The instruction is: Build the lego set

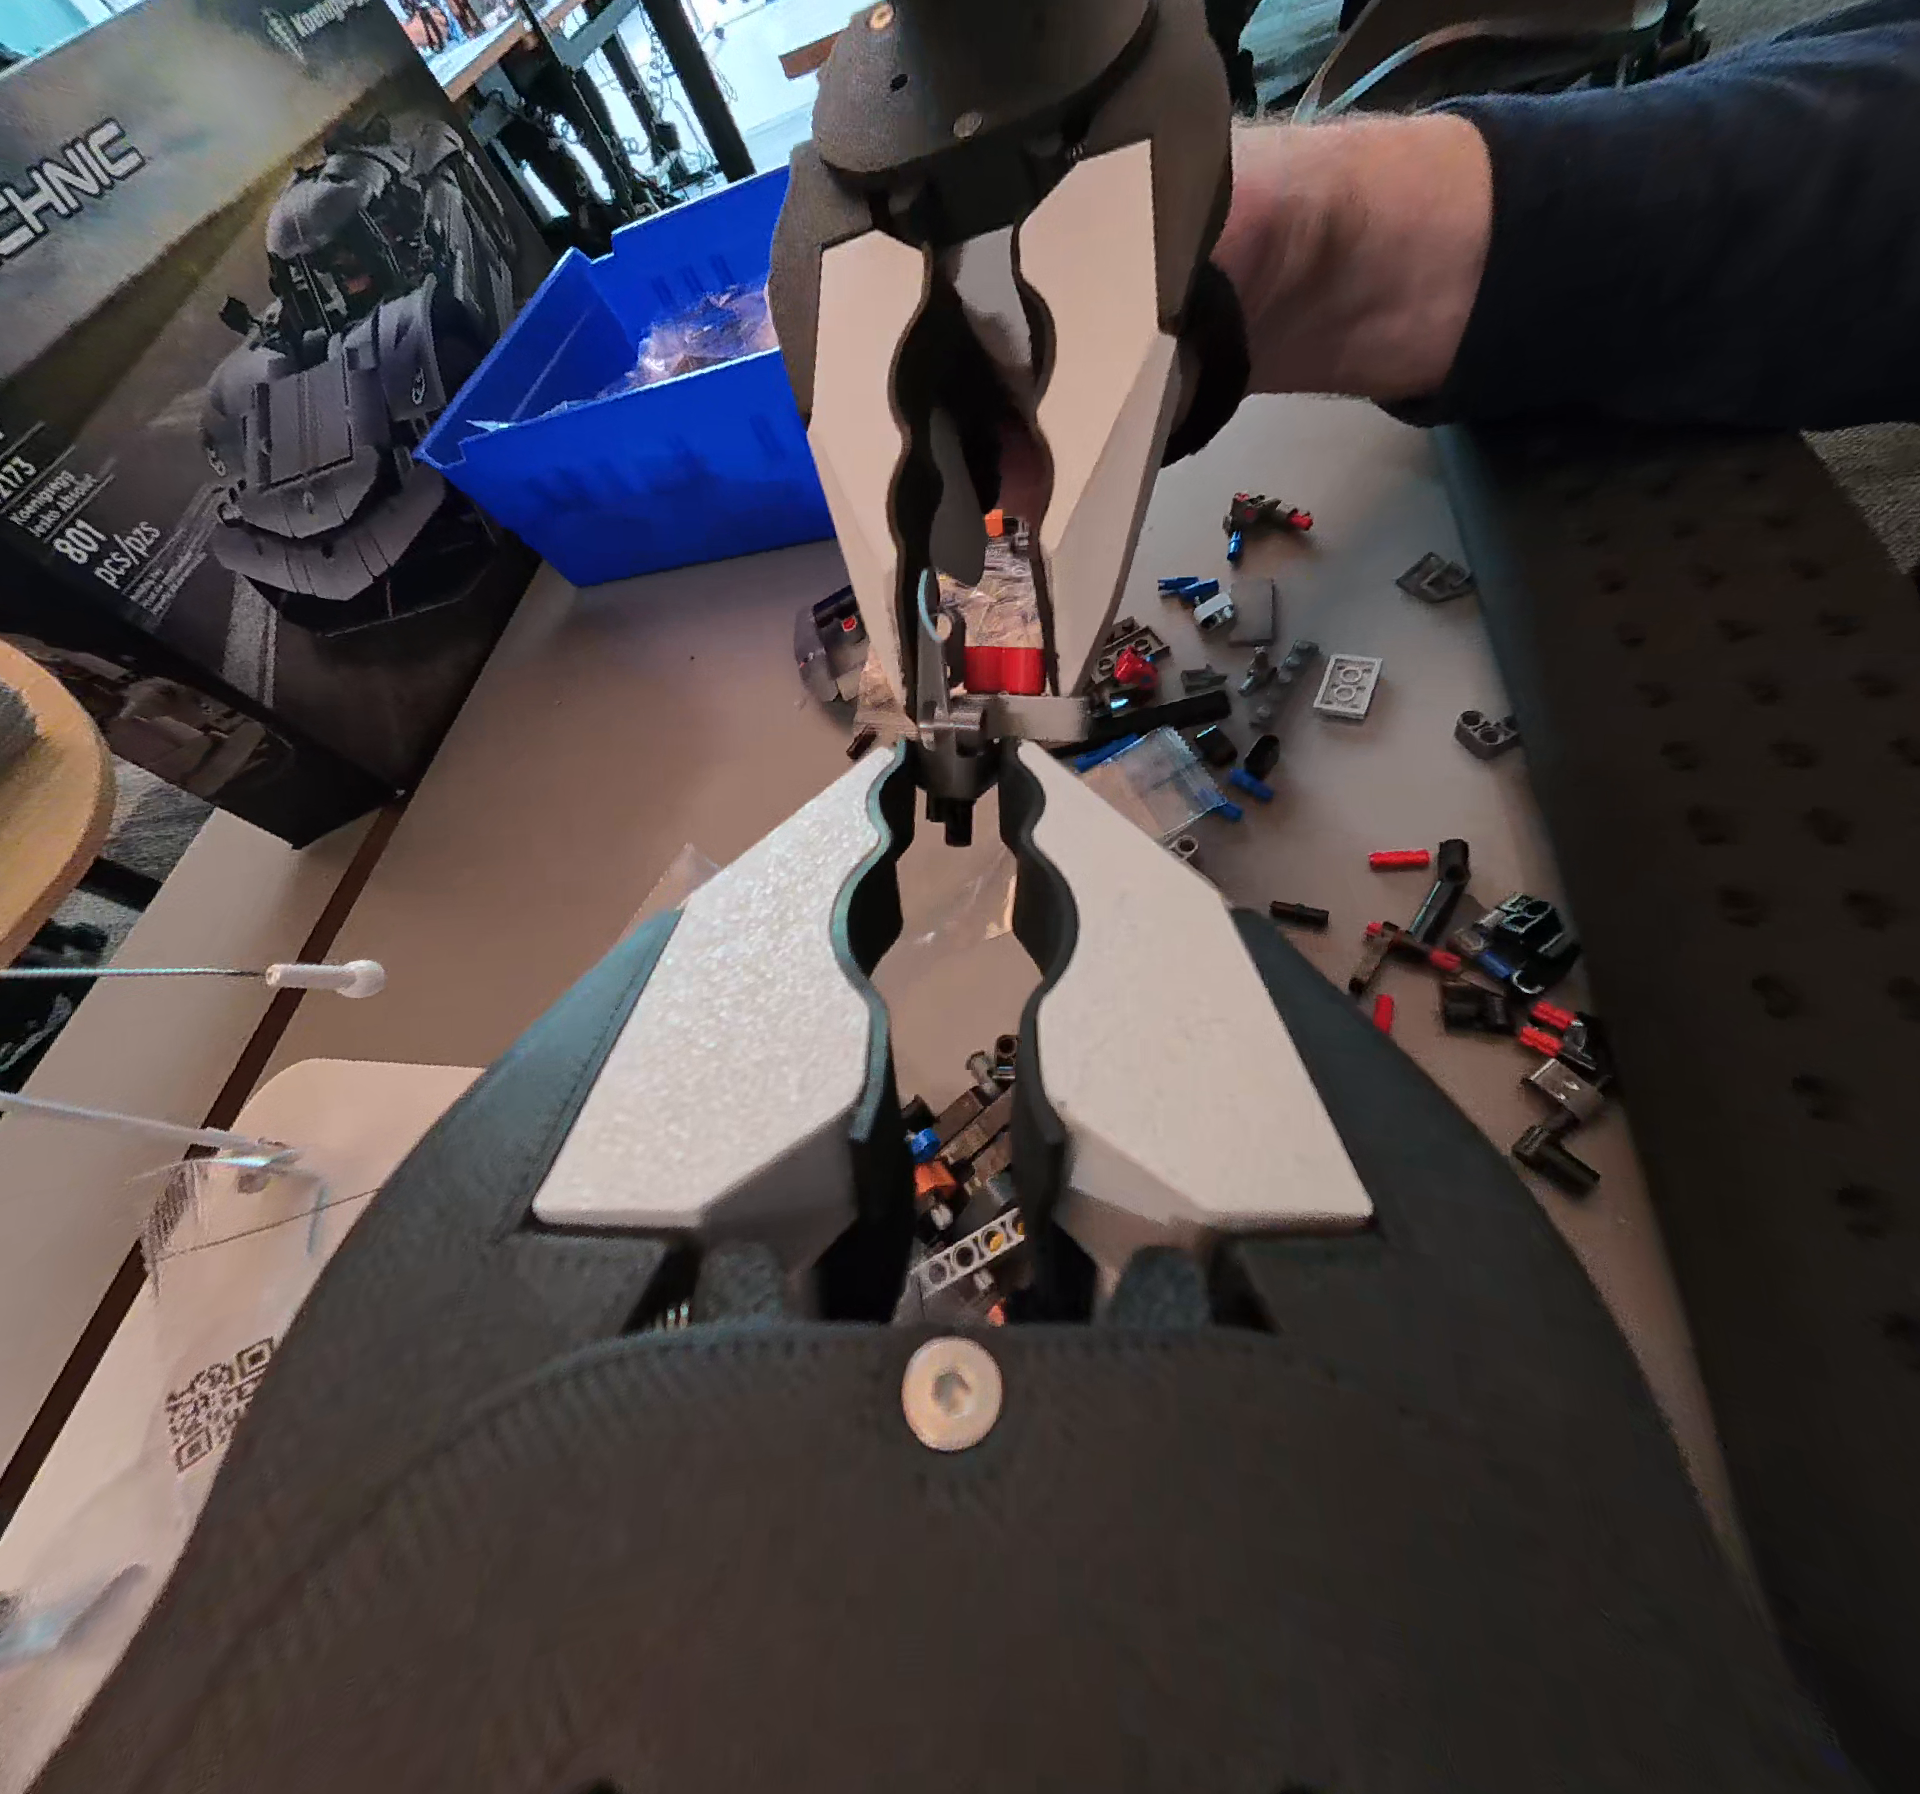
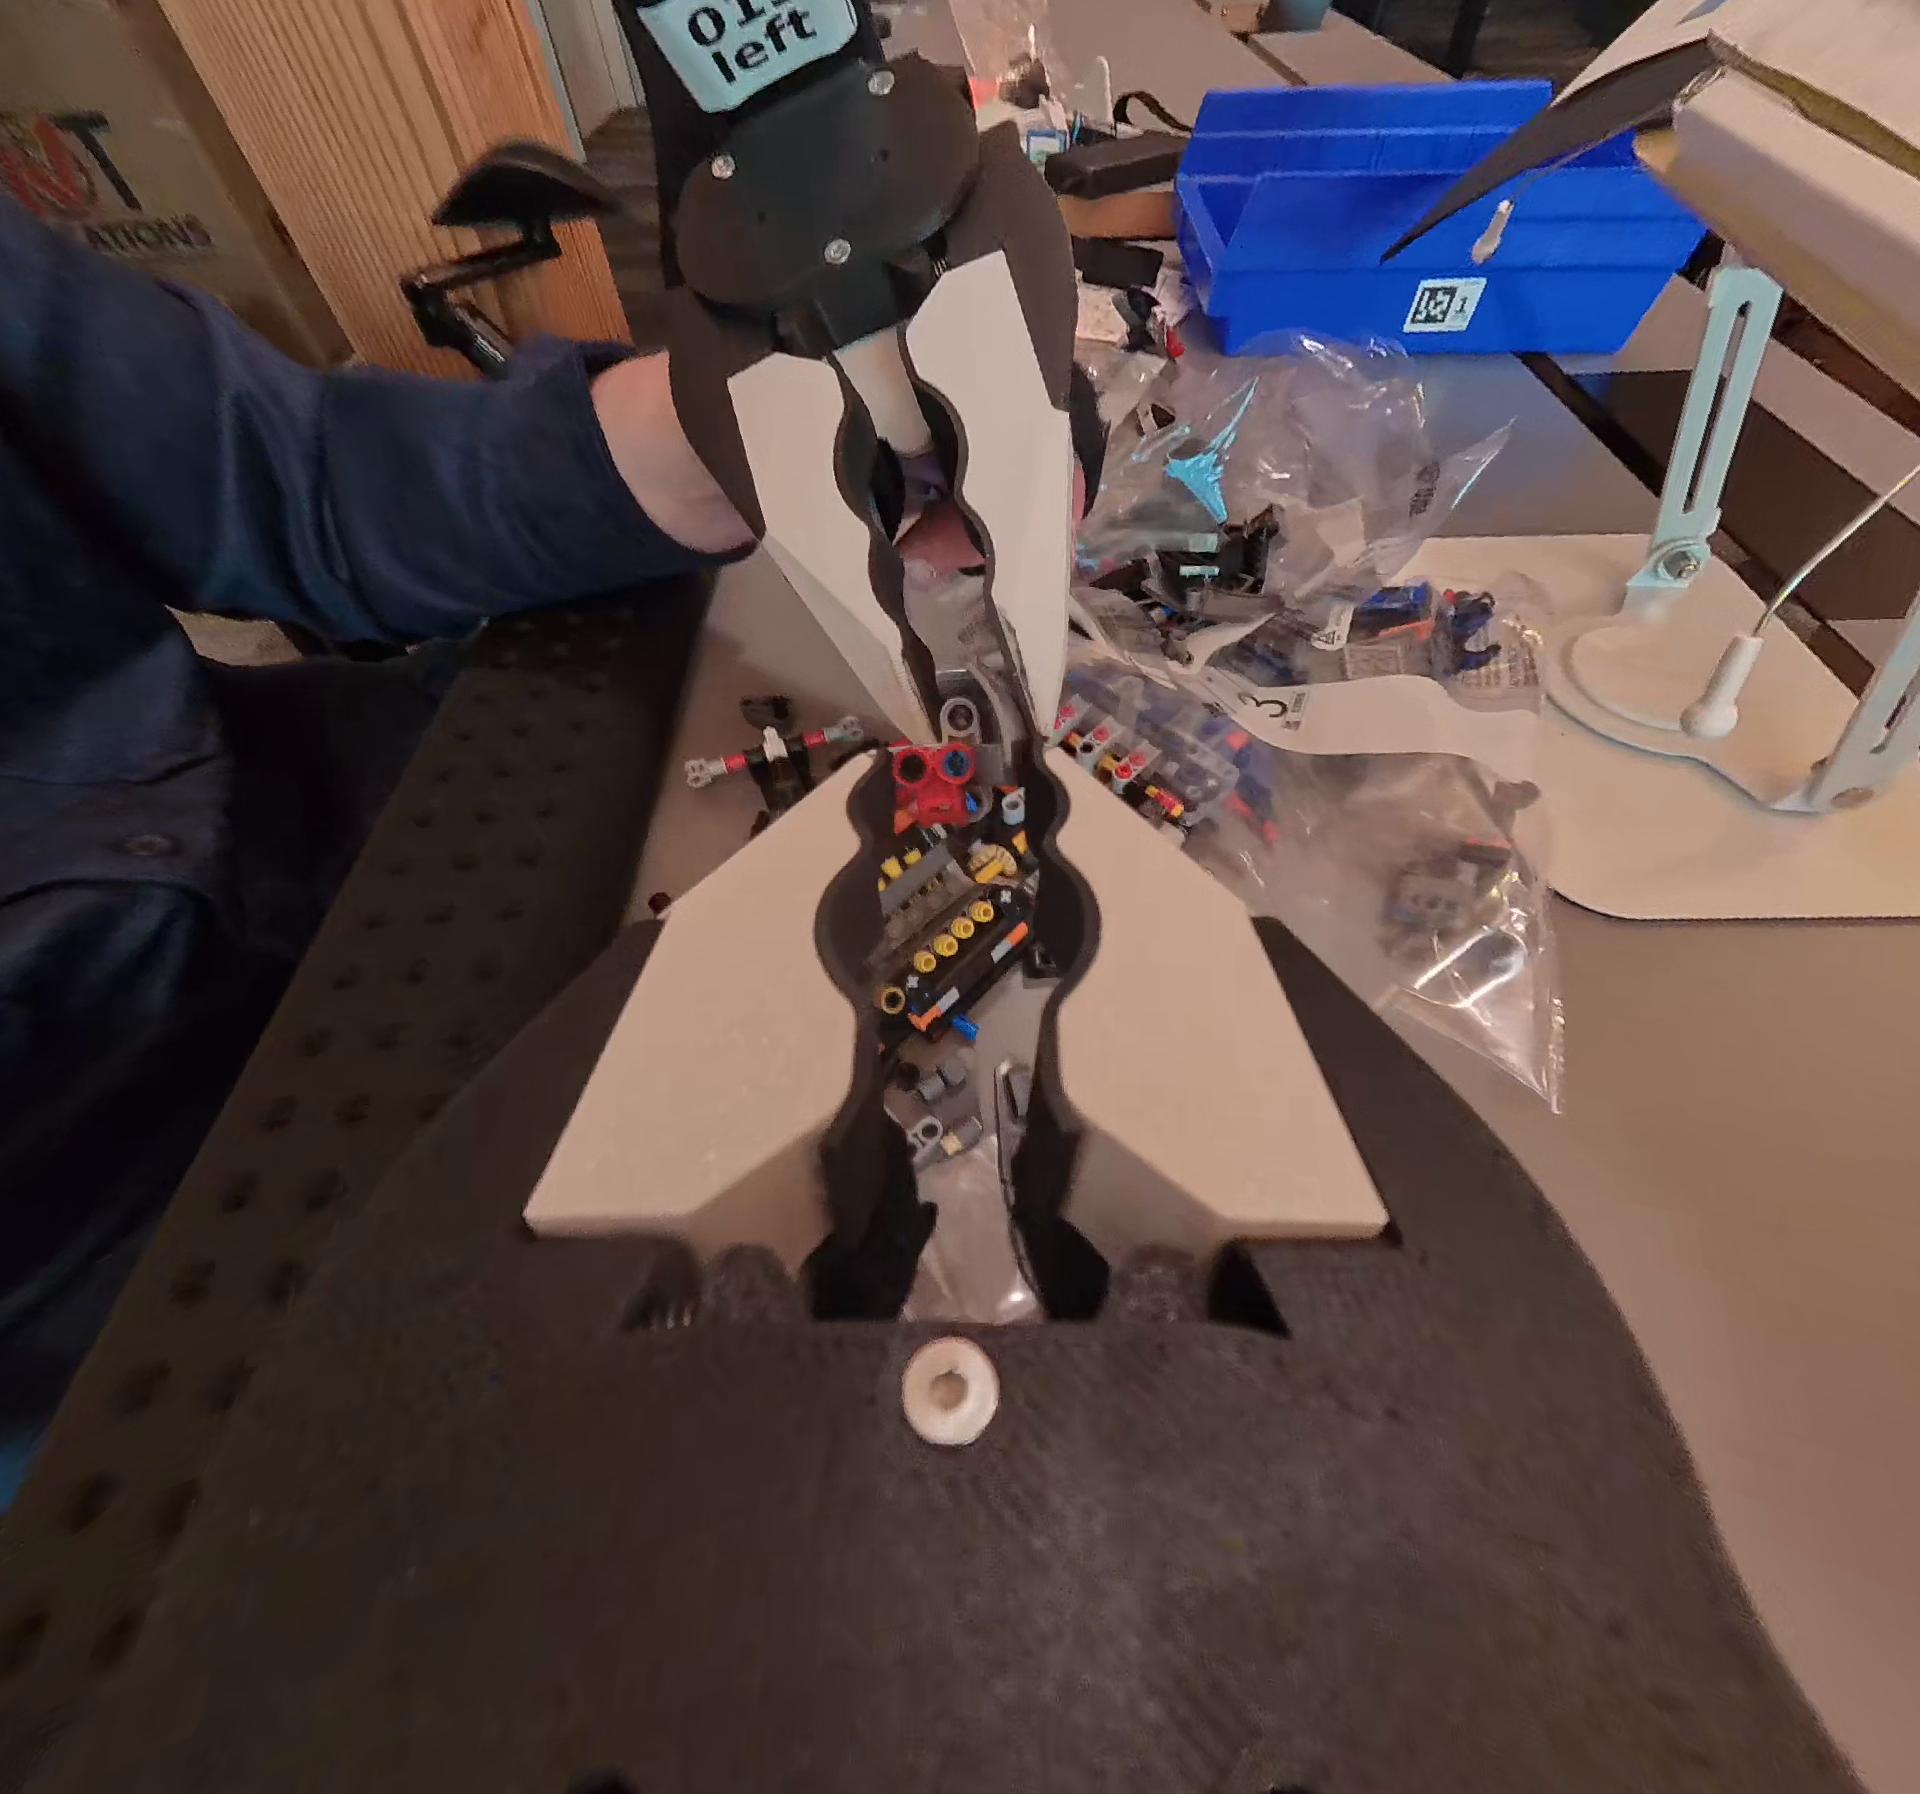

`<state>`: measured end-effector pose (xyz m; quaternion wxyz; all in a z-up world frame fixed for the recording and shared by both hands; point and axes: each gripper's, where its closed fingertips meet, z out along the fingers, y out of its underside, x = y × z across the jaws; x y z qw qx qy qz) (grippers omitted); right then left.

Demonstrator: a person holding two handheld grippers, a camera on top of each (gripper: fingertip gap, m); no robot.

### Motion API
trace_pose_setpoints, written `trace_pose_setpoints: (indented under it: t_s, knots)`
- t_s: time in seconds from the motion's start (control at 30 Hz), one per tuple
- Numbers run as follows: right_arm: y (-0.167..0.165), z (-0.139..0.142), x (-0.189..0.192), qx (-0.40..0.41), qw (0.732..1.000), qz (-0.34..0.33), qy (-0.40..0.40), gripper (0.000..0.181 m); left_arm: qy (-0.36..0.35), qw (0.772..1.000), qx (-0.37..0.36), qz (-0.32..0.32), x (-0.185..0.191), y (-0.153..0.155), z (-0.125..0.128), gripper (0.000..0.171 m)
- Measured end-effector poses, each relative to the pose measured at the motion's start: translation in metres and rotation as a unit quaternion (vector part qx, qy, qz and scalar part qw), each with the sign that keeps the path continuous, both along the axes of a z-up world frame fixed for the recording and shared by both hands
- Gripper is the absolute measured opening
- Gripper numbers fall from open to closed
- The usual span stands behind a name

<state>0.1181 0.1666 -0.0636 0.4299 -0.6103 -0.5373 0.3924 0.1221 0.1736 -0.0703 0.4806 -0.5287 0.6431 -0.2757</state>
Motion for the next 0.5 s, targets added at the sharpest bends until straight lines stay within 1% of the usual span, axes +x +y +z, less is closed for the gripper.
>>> trace_pose_setpoints:
  t_s: [0.23, 0.37, 0.5]
  knots:
    - [-0.0003, -0.0039, 0.0007, 0.003, 1.0, 0.0, -0.016, 0.021, 0.023, 1.0, 0.018, 0.008, -0.0009, -0.0005, -0.0033, 0.013]
    - [-0.003, -0.0063, 0.0017, 0.011, 0.999, 0.002, -0.031, 0.021, 0.032, 0.999, 0.027, 0.002, -0.0007, -0.0037, -0.0053, 0.013]
    - [-0.0026, -0.0074, 0.0031, 0.003, 1.0, 0.002, -0.031, 0.021, 0.04, 0.998, 0.039, 0.01, -0.0006, -0.0017, -0.0063, 0.013]
